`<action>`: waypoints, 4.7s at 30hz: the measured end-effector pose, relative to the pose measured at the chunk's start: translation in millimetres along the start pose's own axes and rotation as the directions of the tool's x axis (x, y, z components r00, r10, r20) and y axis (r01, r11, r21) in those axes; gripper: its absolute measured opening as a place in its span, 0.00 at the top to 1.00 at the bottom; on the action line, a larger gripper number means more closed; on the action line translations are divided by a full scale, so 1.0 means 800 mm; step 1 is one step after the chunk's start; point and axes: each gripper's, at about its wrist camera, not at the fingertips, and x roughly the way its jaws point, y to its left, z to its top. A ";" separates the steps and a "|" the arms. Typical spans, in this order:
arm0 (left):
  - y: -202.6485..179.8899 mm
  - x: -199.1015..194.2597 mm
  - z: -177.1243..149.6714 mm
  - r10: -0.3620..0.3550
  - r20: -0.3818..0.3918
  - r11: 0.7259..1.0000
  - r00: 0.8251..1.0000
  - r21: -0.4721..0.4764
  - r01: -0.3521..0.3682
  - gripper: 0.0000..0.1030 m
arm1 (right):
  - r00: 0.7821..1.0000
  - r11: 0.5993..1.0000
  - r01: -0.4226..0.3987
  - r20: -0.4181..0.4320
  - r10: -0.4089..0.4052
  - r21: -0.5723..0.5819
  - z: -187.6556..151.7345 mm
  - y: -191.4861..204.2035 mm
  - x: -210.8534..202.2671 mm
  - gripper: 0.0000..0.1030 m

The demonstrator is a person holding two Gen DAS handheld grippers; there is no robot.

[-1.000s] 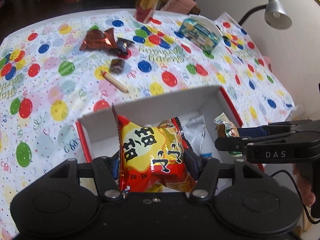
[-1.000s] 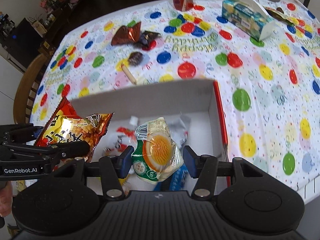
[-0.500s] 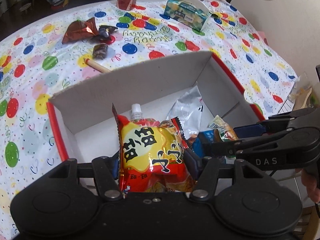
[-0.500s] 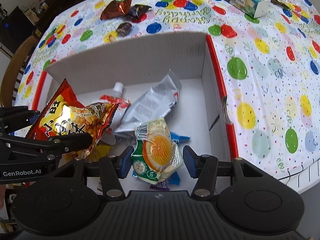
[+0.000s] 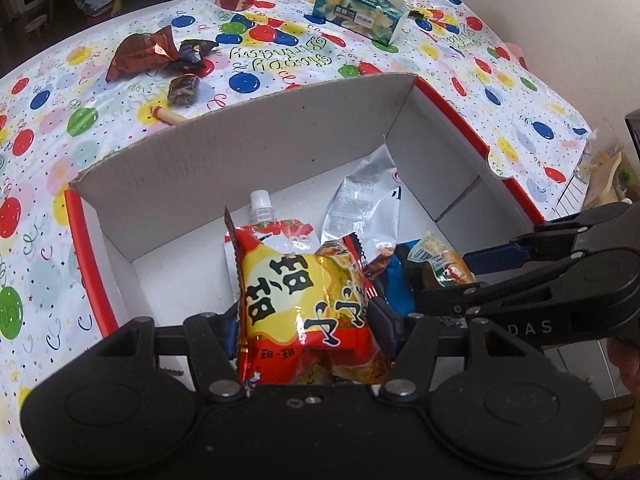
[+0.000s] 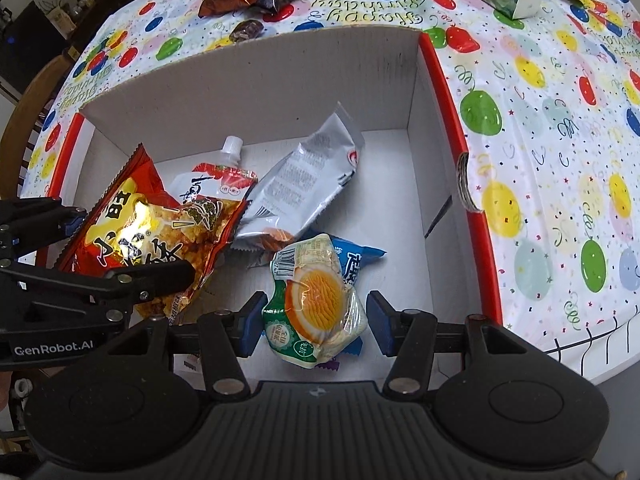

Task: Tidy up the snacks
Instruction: 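Carry the chip bag and jelly cup into the white box and open both grippers, then move both grippers back toward the remaining snacks on the cloth, then grasp the white lollipop stick with the left gripper while the right grasps the black packet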

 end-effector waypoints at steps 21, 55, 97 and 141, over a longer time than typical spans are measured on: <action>0.000 -0.022 -0.012 0.004 0.036 1.000 0.999 0.024 -0.005 0.17 | 0.998 1.000 -0.012 0.058 0.013 -0.018 -0.014 0.008 -0.030 0.44; 0.055 -0.106 0.098 0.207 0.291 0.974 0.934 -0.148 -0.170 0.01 | 0.950 0.989 -0.147 0.276 0.145 -0.013 0.178 0.006 -0.130 0.21; 0.171 0.123 0.219 0.163 -0.126 0.852 0.979 -0.482 -0.204 0.28 | 0.992 0.987 -0.126 -0.012 0.125 -0.102 0.433 0.038 0.158 0.28; 0.210 0.091 0.197 0.125 -0.089 0.799 0.988 -0.581 -0.154 0.93 | 0.992 0.987 -0.119 0.024 0.122 -0.109 0.392 0.001 0.127 0.75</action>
